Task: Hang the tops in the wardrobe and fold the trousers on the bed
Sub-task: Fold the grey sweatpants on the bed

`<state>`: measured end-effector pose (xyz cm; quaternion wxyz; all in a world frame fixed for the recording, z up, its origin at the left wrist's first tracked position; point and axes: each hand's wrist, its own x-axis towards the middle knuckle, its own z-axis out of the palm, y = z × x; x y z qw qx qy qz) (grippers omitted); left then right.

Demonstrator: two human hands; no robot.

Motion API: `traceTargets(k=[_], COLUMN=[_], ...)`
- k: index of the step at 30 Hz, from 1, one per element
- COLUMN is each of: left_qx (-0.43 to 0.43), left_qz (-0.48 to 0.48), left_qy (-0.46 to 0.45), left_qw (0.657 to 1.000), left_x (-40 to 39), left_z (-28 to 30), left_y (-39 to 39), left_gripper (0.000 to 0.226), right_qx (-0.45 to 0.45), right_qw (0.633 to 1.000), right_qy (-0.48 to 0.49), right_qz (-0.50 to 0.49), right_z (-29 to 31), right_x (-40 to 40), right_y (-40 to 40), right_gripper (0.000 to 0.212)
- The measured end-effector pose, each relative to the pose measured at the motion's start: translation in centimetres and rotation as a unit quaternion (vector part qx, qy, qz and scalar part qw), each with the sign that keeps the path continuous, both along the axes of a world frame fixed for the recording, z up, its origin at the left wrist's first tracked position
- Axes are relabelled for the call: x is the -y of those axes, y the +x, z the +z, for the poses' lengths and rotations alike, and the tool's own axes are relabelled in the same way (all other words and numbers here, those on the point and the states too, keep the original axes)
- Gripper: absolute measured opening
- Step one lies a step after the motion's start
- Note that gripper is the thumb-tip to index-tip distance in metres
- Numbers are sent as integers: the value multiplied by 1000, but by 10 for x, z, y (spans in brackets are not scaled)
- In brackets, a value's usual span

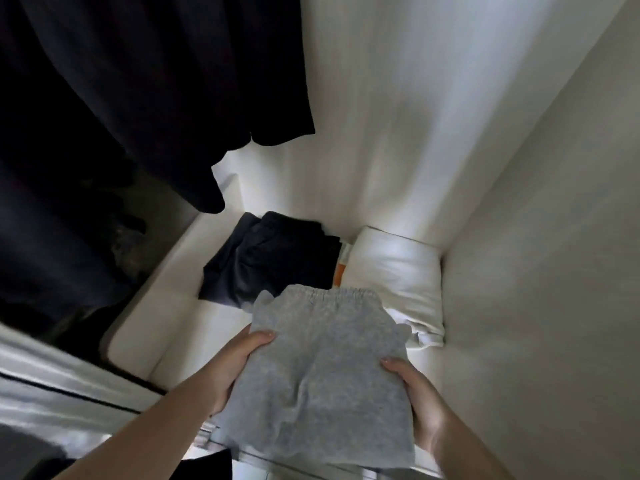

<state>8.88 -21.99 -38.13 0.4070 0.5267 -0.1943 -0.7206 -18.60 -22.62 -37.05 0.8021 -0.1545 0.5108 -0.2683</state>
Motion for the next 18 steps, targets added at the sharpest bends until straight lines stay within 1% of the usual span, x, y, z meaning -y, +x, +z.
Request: traceTargets(k=[2,4,6,8,9,11,13,15,18], left_qx=[11,52,88,115,126,145,173,203,249], left_qz=[-9,-12,-5,5,2,-19,-39,-53,-64], left_qy=[7,16,18,0,-15,-48,-76,-105,-141], left_qw=[1000,998,996,993,992,988,981,972,956], left_x=[28,56,88,123,139,174,207,238,277], left_z=[-9,-13,-11,-8,-4,-1,-2,-11,-43], left_y=[11,22,32,48,56,75,93,107,124], left_gripper=[52,48,37,35,38,48,52,51,54], right_qx=[-1,-9,-14,-11,-2,18,31,43,36], right_qw=[1000,1000,999,999,998,996,994,992,992], right_qy=[-3,-5,-17,-40,-54,-81,-103,-115,-121], right_qz=[11,22,26,30,28,17,7,-6,-30], right_z=[-7,-13,-20,-25,-26,-31,-36,-50,-80], right_x=[28,58,94,132,150,184,213,237,265], right_y=[10,22,34,50,57,70,84,99,122], right_gripper=[58,56,64,78,77,70,67,66,61])
